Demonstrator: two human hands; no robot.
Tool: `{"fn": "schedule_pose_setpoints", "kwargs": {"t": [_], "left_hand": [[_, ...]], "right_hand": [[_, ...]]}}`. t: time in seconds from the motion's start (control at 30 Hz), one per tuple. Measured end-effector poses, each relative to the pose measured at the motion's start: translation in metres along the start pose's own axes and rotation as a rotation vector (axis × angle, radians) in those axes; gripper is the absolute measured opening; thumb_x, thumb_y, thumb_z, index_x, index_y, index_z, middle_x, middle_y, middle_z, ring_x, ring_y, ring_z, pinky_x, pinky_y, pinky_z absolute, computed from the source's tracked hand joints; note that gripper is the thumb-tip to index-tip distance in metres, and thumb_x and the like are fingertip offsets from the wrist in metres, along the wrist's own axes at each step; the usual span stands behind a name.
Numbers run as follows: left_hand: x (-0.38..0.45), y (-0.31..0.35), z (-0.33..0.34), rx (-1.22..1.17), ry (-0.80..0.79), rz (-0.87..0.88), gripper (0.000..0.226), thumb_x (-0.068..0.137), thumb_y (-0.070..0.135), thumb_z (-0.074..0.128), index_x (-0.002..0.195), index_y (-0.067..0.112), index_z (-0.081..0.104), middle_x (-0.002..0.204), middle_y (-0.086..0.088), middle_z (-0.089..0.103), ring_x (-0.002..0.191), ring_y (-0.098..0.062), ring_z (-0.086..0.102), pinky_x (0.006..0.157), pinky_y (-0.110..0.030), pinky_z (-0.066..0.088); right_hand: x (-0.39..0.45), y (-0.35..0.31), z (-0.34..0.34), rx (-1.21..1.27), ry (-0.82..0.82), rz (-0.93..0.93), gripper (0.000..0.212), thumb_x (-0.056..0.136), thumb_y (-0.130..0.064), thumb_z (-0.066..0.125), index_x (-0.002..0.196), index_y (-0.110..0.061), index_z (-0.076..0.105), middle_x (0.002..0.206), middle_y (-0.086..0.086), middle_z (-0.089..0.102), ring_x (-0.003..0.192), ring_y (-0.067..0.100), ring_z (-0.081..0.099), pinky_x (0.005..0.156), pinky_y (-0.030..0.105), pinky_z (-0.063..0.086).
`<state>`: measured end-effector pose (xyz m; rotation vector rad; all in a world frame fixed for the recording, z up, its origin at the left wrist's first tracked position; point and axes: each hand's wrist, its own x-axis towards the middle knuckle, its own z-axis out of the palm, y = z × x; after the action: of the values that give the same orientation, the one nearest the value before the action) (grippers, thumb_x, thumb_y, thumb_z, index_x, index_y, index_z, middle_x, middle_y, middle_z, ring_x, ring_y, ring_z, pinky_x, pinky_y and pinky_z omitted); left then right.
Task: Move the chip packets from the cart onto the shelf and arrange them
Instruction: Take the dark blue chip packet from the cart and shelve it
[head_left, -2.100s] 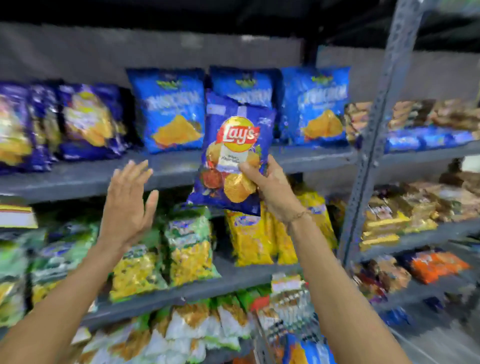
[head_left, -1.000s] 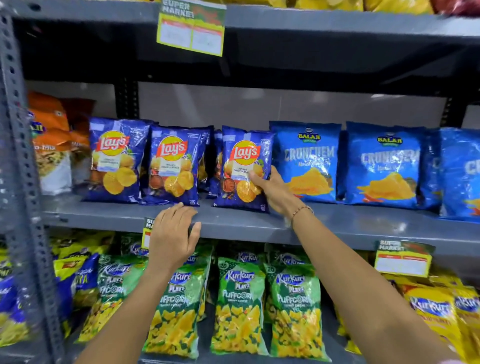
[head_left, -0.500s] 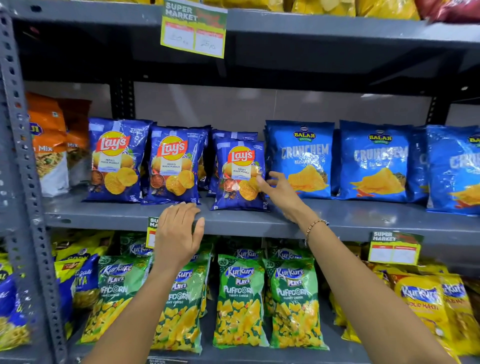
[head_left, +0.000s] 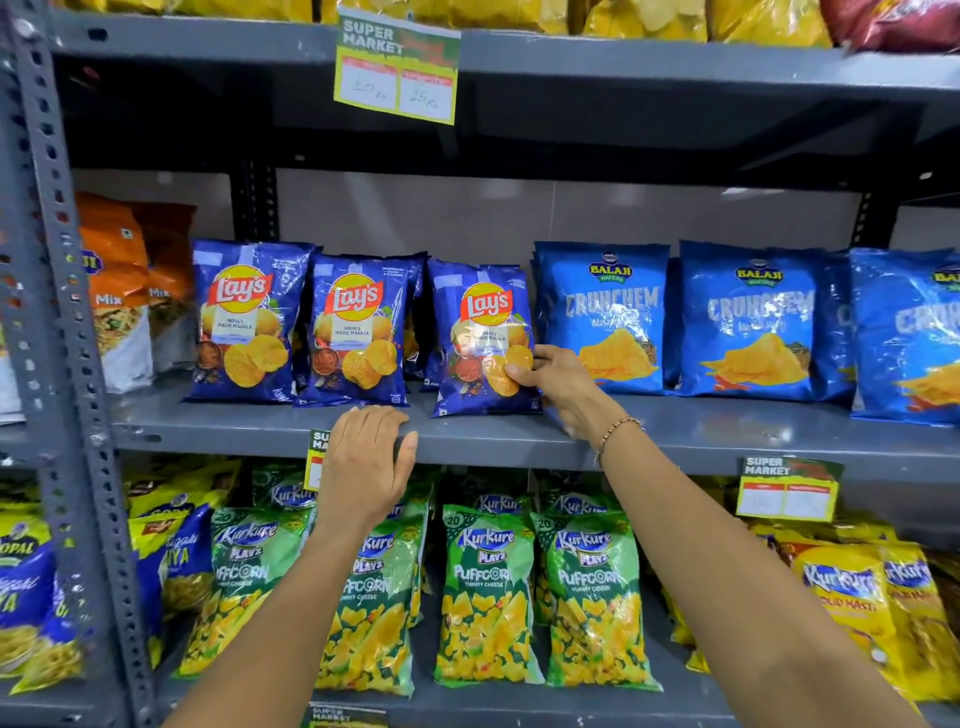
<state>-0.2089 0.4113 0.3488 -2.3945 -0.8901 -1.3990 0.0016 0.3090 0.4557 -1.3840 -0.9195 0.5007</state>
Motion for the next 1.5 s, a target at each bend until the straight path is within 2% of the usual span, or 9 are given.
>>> {"fn": "schedule_pose_setpoints", "kwargs": {"t": [0.23, 0.57, 0.7, 0.93, 1.03, 1.17, 1.27, 1.37, 1.5], "left_hand": [[0.0, -0.001, 0.001, -0.008, 0.036, 0.014, 0.04, 0.094, 0.038, 0.034, 0.102, 0.01, 0.061, 0.1, -0.007, 0.067, 0.099, -0.027, 0.059, 0.101, -0.038, 0.037], [0.0, -0.002, 0.004, 0.026, 0.05, 0.03, 0.041, 0.095, 0.038, 0.032, 0.102, 0.01, 0.061, 0.1, -0.007, 0.067, 0.099, -0.026, 0.06, 0.102, -0.038, 0.037], [-0.001, -0.002, 0.005, 0.026, 0.057, 0.033, 0.046, 0.096, 0.04, 0.028, 0.102, 0.01, 0.062, 0.1, -0.006, 0.068, 0.1, -0.026, 0.06, 0.102, -0.038, 0.037], [-0.001, -0.002, 0.004, 0.024, 0.061, 0.042, 0.043, 0.096, 0.039, 0.031, 0.103, 0.01, 0.062, 0.101, -0.007, 0.068, 0.1, -0.025, 0.06, 0.103, -0.038, 0.037], [-0.001, -0.003, 0.004, 0.004, 0.064, 0.037, 0.041, 0.095, 0.038, 0.033, 0.102, 0.01, 0.062, 0.101, -0.007, 0.067, 0.099, -0.026, 0.059, 0.103, -0.038, 0.036], [-0.001, -0.003, 0.004, -0.009, 0.069, 0.042, 0.042, 0.095, 0.039, 0.031, 0.101, 0.01, 0.061, 0.099, -0.006, 0.067, 0.099, -0.026, 0.059, 0.103, -0.038, 0.036], [-0.001, -0.004, 0.004, -0.008, 0.071, 0.051, 0.046, 0.096, 0.041, 0.028, 0.101, 0.01, 0.062, 0.1, -0.006, 0.067, 0.1, -0.027, 0.06, 0.104, -0.037, 0.036], [0.0, -0.004, 0.004, -0.022, 0.066, 0.057, 0.049, 0.096, 0.042, 0.025, 0.101, 0.01, 0.062, 0.1, -0.007, 0.067, 0.1, -0.026, 0.06, 0.104, -0.037, 0.035], [0.0, -0.003, 0.002, -0.065, 0.052, 0.032, 0.047, 0.095, 0.041, 0.027, 0.105, 0.011, 0.062, 0.106, -0.006, 0.068, 0.11, -0.025, 0.058, 0.111, -0.035, 0.026]], "right_hand": [[0.014, 0.006, 0.022, 0.017, 0.15, -0.097, 0.056, 0.08, 0.0, 0.07, 0.129, -0.001, 0.042, 0.112, 0.009, 0.057, 0.098, 0.019, 0.054, 0.083, 0.027, 0.045], [0.014, 0.015, 0.027, -0.022, 0.078, -0.066, 0.058, 0.082, -0.005, 0.069, 0.129, -0.002, 0.036, 0.11, 0.006, 0.051, 0.103, 0.017, 0.05, 0.085, 0.026, 0.043], [0.013, 0.016, 0.028, -0.013, 0.109, -0.083, 0.055, 0.083, -0.003, 0.068, 0.127, -0.001, 0.036, 0.111, 0.008, 0.051, 0.099, 0.017, 0.051, 0.072, 0.02, 0.046], [0.011, 0.015, 0.028, -0.04, 0.14, -0.086, 0.052, 0.087, 0.0, 0.061, 0.127, -0.002, 0.029, 0.124, 0.014, 0.051, 0.102, 0.016, 0.049, 0.083, 0.025, 0.043], [0.011, 0.017, 0.028, -0.037, 0.106, -0.063, 0.044, 0.088, 0.0, 0.06, 0.116, -0.009, 0.027, 0.131, 0.017, 0.05, 0.103, 0.018, 0.05, 0.084, 0.028, 0.044], [0.01, 0.016, 0.026, 0.0, 0.075, -0.03, 0.051, 0.086, -0.001, 0.062, 0.119, -0.013, 0.025, 0.133, 0.018, 0.049, 0.104, 0.019, 0.05, 0.071, 0.023, 0.046], [0.007, 0.014, 0.025, 0.053, 0.023, -0.002, 0.071, 0.085, -0.002, 0.064, 0.136, -0.009, 0.015, 0.128, 0.013, 0.051, 0.108, 0.018, 0.049, 0.084, 0.027, 0.042], [0.002, 0.011, 0.024, 0.043, 0.006, -0.007, 0.076, 0.084, -0.006, 0.066, 0.137, -0.01, 0.012, 0.112, 0.004, 0.052, 0.108, 0.018, 0.048, 0.075, 0.02, 0.041], [-0.01, 0.011, 0.021, -0.08, 0.048, -0.068, 0.076, 0.083, -0.012, 0.069, 0.137, -0.012, 0.016, 0.129, 0.008, 0.044, 0.119, 0.022, 0.048, 0.098, 0.034, 0.044]]}}
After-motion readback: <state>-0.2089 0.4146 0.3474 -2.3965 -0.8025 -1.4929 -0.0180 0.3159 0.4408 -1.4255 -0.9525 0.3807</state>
